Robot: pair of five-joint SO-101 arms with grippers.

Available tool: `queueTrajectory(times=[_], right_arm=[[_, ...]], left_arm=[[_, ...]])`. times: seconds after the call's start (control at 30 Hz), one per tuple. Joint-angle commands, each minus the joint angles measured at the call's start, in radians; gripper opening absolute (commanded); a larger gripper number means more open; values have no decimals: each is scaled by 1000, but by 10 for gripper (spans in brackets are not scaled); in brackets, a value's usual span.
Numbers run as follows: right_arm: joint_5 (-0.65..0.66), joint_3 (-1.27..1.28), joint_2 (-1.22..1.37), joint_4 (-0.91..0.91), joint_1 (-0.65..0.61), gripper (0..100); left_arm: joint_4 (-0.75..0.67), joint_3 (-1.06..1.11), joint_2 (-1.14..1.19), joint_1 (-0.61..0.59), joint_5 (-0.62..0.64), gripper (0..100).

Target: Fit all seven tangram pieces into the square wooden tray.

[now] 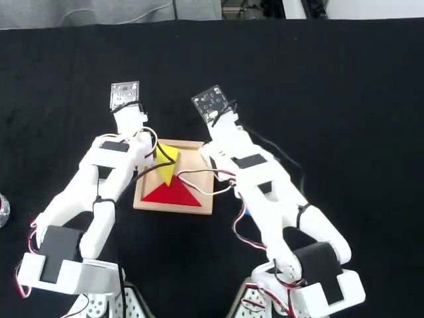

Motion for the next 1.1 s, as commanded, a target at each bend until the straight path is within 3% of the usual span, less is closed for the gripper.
queueTrajectory(times=[0.0,0.1,0.27,0.5,0.7,0.9,1.07], right_arm=[[2,-4,-51,-14,17,11],[2,-7,-51,-14,55,11],[-17,-15,-74,-20,186,11],[-97,-8,-116,-21,229,11],[-100,-7,-116,-21,247,11],[-104,-13,-117,-25,295,11],[-104,19,-122,-78,295,11]], left_arm=[[-8,-61,-6,45,5,29],[31,-62,-20,53,11,29],[250,-77,-267,2,12,30],[229,65,-451,259,12,30],[23,53,-298,286,92,30],[14,-42,-46,325,91,30],[9,-90,11,352,91,30]])
